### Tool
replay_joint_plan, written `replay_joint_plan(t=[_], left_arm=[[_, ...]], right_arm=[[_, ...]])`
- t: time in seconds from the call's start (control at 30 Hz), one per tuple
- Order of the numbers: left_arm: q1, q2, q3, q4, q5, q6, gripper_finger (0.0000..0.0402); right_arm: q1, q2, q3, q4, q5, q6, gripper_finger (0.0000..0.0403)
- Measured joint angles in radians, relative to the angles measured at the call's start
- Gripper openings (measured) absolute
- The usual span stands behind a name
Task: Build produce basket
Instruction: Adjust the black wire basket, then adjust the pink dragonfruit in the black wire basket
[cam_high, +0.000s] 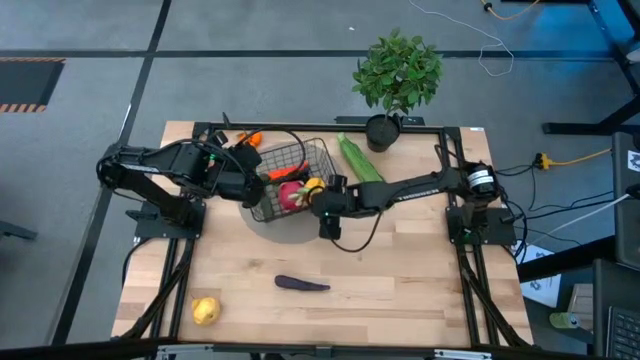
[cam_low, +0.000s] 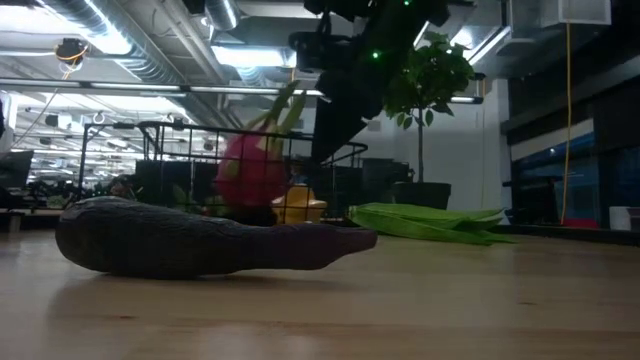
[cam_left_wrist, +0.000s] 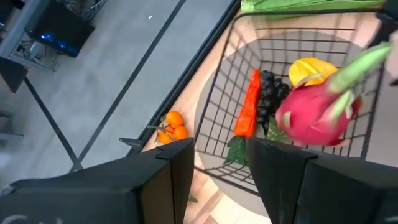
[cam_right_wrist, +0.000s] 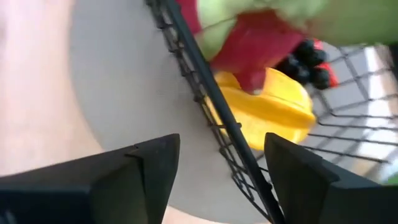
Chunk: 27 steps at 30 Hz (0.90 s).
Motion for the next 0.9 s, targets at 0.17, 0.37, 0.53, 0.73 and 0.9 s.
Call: replay_joint_plan(t=[0.17,0.37,0.53,0.73,0.9], left_arm=[[0.000,0.000,0.000,0.000,0.000,0.000,0.0137],[0.000,0.000,0.000,0.000,0.000,-0.001,0.0137],[0.000,0.000,0.000,0.000,0.000,-0.001,0.0137],[0.000,0.001,0.000,0.001,0.001,-0.002,0.0137],[0.000,0.001,0.000,0.001,0.000,-0.003,0.0137]], right_arm=[[0.031,0.000,-0.002,0.025,-0.020,0.156,0.0222],[0.047,0.000,-0.002,0.054,-0.015,0.274,0.0222],[0.056,0.000,-0.002,0.067,-0.047,0.321,0.0222],[0.059,0.000,-0.002,0.109,-0.065,0.293,0.0222],[0.059,-0.008,-0.002,0.212,-0.043,0.167,0.0222]])
